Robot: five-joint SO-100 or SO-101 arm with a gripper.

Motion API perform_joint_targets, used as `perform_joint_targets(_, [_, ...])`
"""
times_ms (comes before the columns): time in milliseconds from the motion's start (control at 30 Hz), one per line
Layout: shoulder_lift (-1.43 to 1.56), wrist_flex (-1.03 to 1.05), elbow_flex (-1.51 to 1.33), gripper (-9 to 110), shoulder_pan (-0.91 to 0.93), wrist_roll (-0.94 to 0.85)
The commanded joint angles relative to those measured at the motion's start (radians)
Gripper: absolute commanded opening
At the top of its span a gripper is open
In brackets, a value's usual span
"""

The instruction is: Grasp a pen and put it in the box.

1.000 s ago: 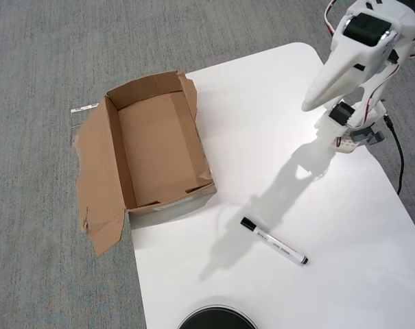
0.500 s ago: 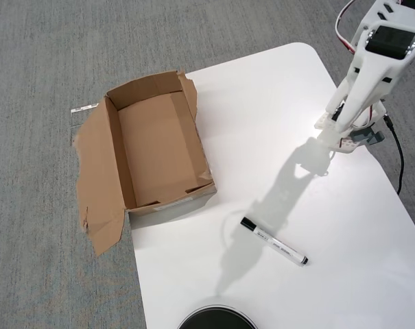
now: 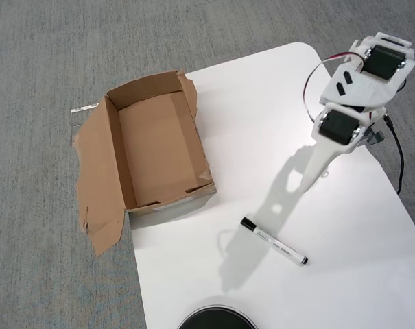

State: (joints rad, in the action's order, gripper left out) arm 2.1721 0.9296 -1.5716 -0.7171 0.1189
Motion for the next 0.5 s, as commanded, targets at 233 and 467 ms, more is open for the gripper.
perform_joint_targets(233, [-0.186, 0.003, -0.016, 1, 0.004, 0.007])
perform_joint_targets(467, [-0.330, 0.003, -0.015, 1, 0.004, -0.002])
